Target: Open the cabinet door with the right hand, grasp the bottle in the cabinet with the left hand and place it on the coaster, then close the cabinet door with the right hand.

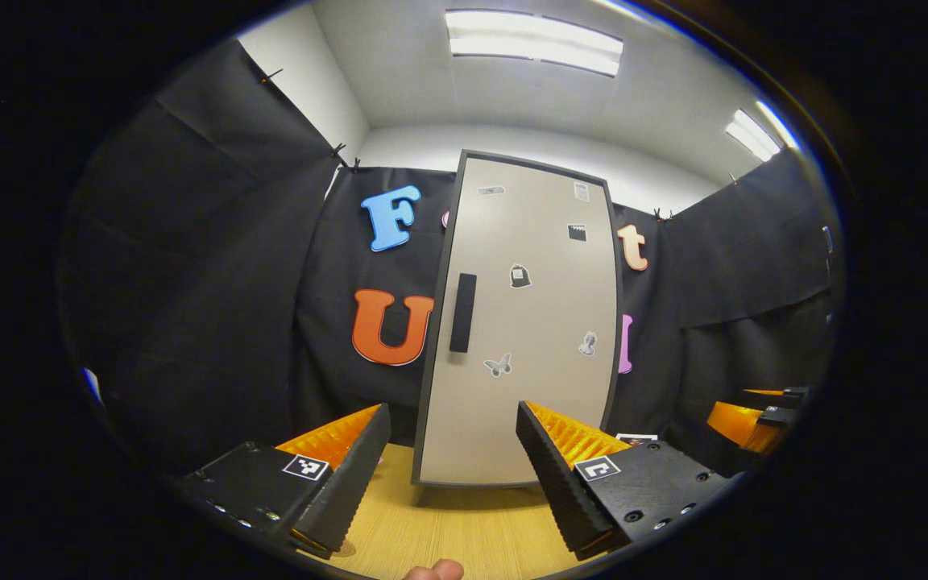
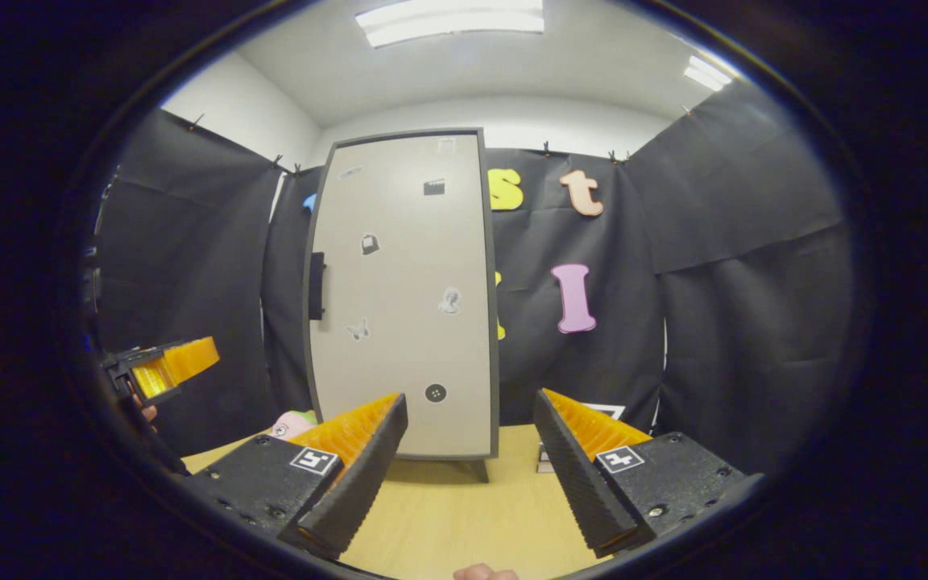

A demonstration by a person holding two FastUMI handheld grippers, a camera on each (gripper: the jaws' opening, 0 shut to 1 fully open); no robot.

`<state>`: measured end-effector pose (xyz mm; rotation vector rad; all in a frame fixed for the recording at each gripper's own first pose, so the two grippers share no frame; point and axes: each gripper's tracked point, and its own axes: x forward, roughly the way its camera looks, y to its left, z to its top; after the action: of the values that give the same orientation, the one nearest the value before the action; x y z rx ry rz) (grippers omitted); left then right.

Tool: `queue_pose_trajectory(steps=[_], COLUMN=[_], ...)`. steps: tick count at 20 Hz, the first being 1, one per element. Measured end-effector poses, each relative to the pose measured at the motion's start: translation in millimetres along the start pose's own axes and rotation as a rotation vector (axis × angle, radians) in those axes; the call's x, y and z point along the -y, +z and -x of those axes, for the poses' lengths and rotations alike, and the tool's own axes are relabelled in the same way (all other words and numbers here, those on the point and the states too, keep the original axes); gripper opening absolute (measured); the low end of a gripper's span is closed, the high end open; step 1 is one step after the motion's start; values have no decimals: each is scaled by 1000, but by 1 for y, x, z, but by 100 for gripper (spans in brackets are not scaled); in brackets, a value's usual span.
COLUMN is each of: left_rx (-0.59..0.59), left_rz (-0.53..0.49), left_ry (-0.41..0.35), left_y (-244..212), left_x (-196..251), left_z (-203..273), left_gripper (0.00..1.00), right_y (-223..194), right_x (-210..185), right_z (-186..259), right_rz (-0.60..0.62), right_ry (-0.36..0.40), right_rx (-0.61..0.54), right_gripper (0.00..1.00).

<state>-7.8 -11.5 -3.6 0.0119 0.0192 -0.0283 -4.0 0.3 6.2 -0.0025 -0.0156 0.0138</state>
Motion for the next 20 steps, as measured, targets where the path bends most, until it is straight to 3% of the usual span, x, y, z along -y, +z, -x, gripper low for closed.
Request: queue_pose_trajectory(steps=[14,20], left_rx=[8,3], left_rz=[-7,-16], left_ry=[22,41], left_y=[3,0], left_x=[-6,-12], left_z=[1,7], left_gripper=[95,95], right_y=[4,36], right_x=[-6,-33], right_z=[3,-14], right_rz=[-2,40], right_ry=[37,165], right_rx=[-6,32], right_gripper=[100,100])
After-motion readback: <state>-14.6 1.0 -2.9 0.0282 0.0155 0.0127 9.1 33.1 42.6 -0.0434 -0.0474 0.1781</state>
